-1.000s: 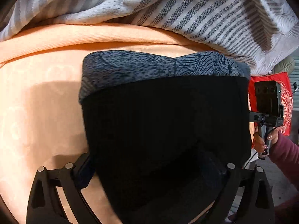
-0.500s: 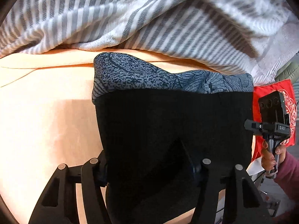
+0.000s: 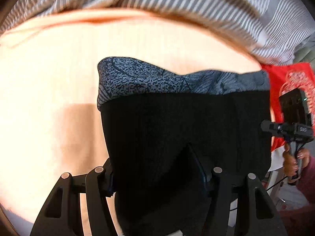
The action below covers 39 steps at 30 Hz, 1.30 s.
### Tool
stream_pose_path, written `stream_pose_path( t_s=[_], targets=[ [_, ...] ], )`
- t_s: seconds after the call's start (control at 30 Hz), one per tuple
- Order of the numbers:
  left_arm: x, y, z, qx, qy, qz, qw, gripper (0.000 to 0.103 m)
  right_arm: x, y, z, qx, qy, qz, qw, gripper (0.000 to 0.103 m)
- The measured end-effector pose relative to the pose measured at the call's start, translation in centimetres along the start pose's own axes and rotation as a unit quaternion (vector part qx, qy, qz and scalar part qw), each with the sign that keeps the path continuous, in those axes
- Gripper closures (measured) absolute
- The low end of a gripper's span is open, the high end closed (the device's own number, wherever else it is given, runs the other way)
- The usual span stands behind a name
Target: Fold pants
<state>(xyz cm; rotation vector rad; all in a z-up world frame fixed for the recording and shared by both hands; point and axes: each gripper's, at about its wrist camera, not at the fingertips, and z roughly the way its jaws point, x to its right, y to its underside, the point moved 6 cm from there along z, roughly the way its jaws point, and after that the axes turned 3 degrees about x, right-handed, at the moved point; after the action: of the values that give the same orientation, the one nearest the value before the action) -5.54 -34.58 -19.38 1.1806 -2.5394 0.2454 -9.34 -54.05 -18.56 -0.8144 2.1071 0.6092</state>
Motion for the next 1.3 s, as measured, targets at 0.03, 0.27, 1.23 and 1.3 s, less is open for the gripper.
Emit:
stream_pose_path(
  t_s=[0.03,0.27,1.23,1.3],
  targets=[
    [0.0,0.3,0.2,0.007,-0.004,0.001,1.0000,0.041,0.6,0.2,0.2,0.000,0.015,-0.005,1.000,0.062],
    [0.6,1.1,-2.3,0.046,-0.063,-0.012,0.9969,0.026,1.2,0.8,-0.4,0.055,0.100,0.009,0.993,0.044],
    [2.4,1.9,1.0,0.055,-0.152,0.056,0.9852,0.001,-2.6,3.8,1.2,0.096,0.274,-0.039,0.956,0.072],
    [2.3,1.8,1.0,0.053,-0.150,0.056,0.9857,0.001,-2.6,3.9,1.1,0.100,0.269,-0.035,0.957,0.070]
  ],
)
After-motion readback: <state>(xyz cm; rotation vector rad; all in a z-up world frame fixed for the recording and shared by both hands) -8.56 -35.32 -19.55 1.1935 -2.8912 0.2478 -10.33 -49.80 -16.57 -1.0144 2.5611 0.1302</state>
